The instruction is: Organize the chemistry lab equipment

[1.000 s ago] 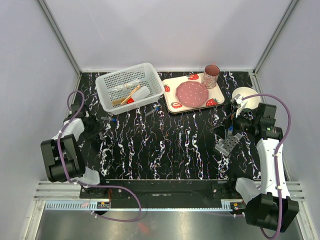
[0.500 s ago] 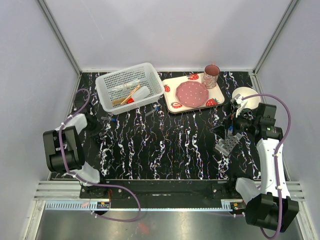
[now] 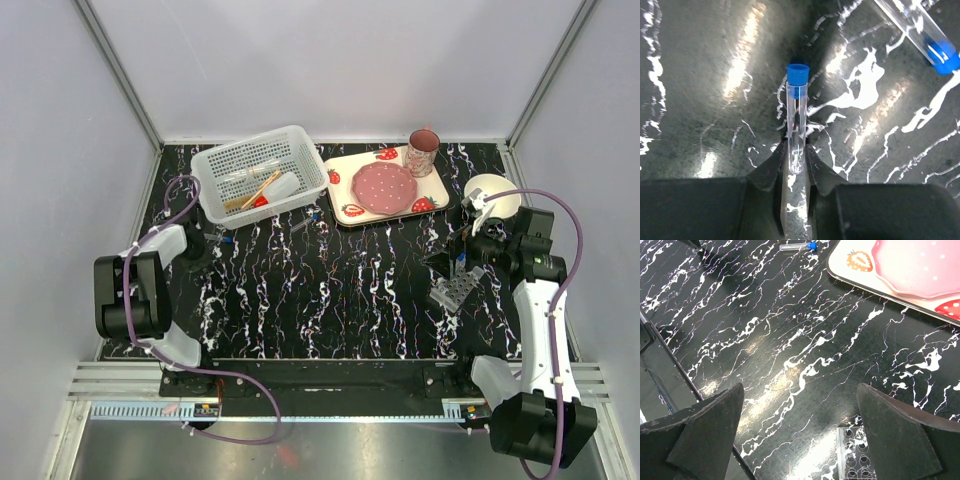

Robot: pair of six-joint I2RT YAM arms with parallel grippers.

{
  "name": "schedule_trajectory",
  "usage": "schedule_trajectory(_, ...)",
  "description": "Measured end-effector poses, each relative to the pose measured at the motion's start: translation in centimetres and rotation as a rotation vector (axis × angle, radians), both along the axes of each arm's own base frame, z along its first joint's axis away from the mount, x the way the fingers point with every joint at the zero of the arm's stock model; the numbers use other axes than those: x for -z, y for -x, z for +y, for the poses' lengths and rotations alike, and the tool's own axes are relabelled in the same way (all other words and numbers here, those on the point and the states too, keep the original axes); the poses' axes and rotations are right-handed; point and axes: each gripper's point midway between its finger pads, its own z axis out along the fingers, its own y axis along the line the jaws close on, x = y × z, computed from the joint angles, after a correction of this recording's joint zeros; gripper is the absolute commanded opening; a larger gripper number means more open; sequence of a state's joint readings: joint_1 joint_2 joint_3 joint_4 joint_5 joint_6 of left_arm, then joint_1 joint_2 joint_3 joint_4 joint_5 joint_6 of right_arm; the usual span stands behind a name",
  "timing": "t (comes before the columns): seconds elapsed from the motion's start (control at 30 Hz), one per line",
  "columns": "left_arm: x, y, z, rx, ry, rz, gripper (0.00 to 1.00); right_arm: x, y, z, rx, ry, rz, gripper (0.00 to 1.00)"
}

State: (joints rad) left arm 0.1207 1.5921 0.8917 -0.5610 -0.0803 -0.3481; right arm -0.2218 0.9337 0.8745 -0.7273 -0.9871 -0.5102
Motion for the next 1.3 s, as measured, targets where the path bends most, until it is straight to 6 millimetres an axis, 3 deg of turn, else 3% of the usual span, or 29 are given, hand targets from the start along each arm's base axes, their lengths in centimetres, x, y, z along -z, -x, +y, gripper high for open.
schedule_trajectory(0.13, -0.3, 0.4, -1.8, 0.046, 0.04, -0.016, 0.09, -0.2, 0.1, 0.0, -0.003, 0.005, -0.013, 1.0)
schedule_trajectory(0.23, -1.5, 1.2, -4.7, 0.112, 0.107, -0.074, 0.09, -0.2, 0.1, 0.0, -0.005, 0.008, -0.017, 1.0)
schedule_trajectory(0.43, -6.0, 3.7, -14.3, 0.374, 0.287, -0.303, 0.09, -0.1, 0.2, 0.2, -0.023, 0.003, -0.022, 1.0)
schedule_trajectory(0.57, -9.3, 6.9, -20.9, 0.578, 0.451, -0.487, 0.09, -0.1, 0.8, 0.8, -0.066, -0.025, -0.014, 1.0)
schedule_trajectory(0.8, -15.0, 10.2, -28.4, 0.804, 0.664, -0.698, 0.09, 0.7, 2.1, 2.2, -0.188, -0.06, 0.104, 1.0)
schedule_trajectory(0.97, -16.1, 12.3, -34.5, 0.969, 0.715, -0.669, 0.09, -1.1, 3.0, 4.2, -0.338, -0.021, 0.173, 1.0)
schedule_trajectory(1.1, -17.5, 12.6, -40.0, 1.069, 0.73, -0.685, 0.09, -2.6, 3.8, 5.2, -0.392, 0.001, 0.193, 0.99)
schedule_trajectory(1.3, -17.2, 12.9, -45.0, 1.126, 0.775, -0.705, 0.09, -1.7, 5.5, 5.5, -0.37, 0.018, 0.331, 0.98)
